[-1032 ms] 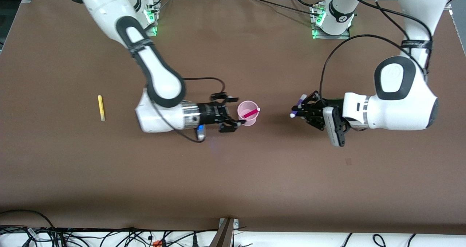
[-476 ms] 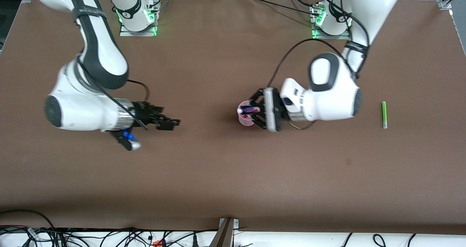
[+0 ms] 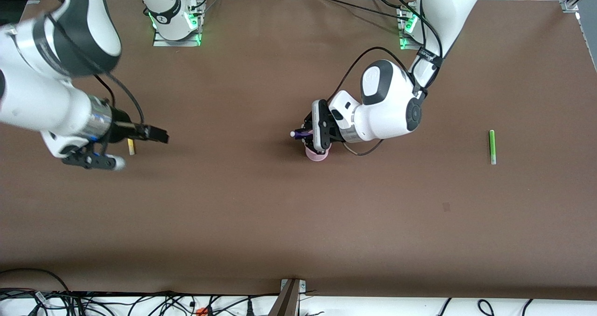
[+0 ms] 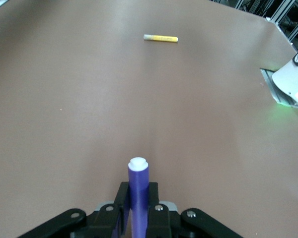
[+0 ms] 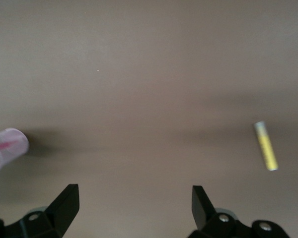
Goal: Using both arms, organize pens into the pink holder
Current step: 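Drop the blue marker into the cup while the right gripper returns to rest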
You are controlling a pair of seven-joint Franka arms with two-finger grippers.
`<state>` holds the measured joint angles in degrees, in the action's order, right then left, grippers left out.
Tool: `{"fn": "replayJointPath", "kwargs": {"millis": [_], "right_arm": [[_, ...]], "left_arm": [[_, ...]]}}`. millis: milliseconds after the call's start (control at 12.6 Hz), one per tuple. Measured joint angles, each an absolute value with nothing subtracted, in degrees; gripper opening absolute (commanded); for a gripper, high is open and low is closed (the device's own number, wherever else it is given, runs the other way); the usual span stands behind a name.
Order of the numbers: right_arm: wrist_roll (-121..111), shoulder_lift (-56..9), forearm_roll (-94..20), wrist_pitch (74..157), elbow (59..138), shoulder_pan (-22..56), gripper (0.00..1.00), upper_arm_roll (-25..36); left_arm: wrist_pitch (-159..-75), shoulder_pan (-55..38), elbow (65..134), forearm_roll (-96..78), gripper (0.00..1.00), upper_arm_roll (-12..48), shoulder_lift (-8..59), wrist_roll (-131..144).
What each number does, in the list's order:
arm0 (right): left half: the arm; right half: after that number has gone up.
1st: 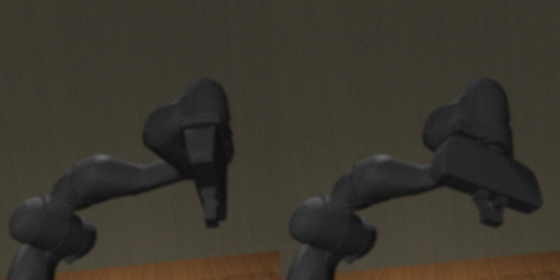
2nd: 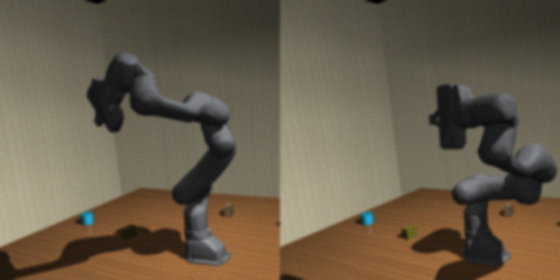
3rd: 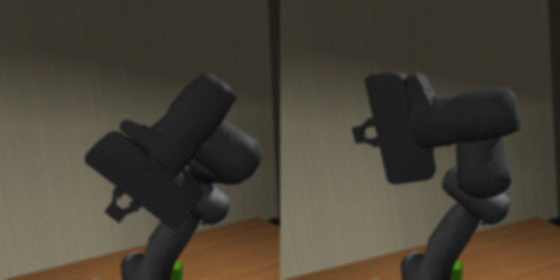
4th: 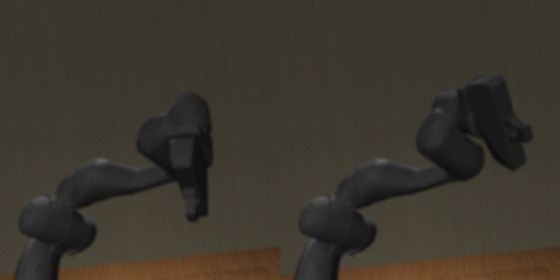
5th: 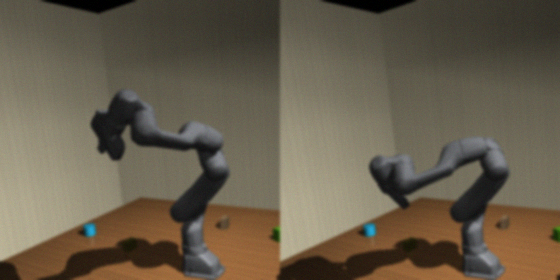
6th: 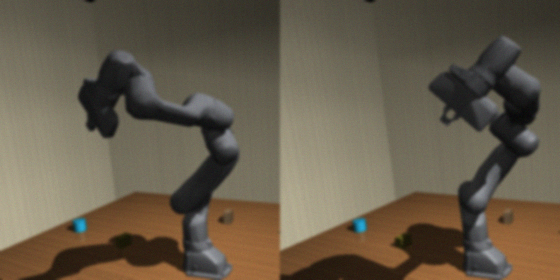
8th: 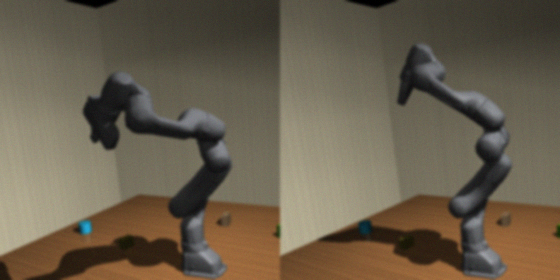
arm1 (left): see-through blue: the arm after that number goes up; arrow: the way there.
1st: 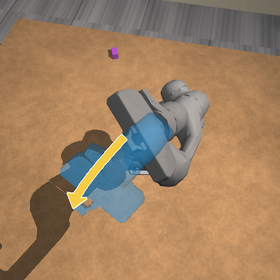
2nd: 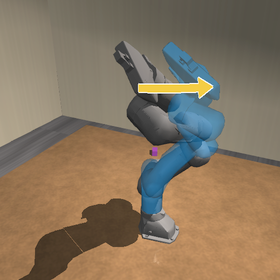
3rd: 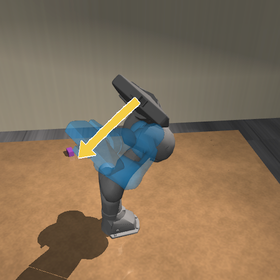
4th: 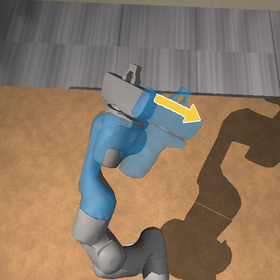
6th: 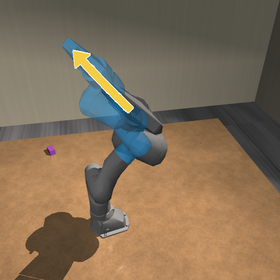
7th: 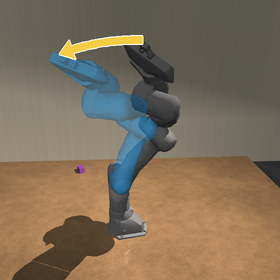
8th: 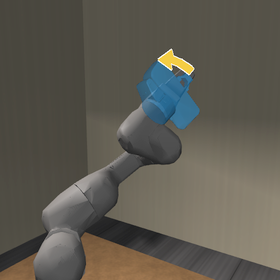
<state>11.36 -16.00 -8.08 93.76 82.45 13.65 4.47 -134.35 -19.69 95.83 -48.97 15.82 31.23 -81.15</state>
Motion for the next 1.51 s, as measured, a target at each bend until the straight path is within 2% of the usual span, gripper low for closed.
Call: {"fn": "replayJointPath", "kwargs": {"millis": [79, 159, 397, 873, 1270, 1508], "right_arm": [[8.1, -13.3, -6.7, 93.7, 84.3, 13.6, 1.00, 5.2], [5.7, -10.8, -5.3, 93.6, 86.4, 13.6, 1.00, 6.0], [1.3, -6.1, -3.0, 93.7, 90.1, 13.6, 1.00, 7.8], [-0.6, -5.6, -2.6, 94.5, 87.6, 13.7, 1.00, 9.5], [-0.6, -5.8, -1.3, 94.4, 87.6, 13.7, 1.00, 9.6], [-0.6, -5.9, -0.5, 94.2, 87.6, 14.2, 1.00, 9.5]], "left_arm": [[-135.5, -19.8, 97.0, -49.0, 0.00, 15.8, 31.2, -81.6], [-136.7, -19.9, 98.0, -48.9, 0.99, 15.8, 31.2, -82.0], [-138.5, -20.6, 99.2, -48.9, 1.00, 15.8, 31.2, -82.5], [-137.4, -18.7, 101.7, -48.9, 1.00, 14.8, 25.6, -81.2], [-123.9, -9.9, 101.7, -43.5, 1.00, 14.2, 23.2, -70.9], [-107.9, -4.8, 95.0, -31.9, 1.00, 14.1, 20.7, -59.5]]}}
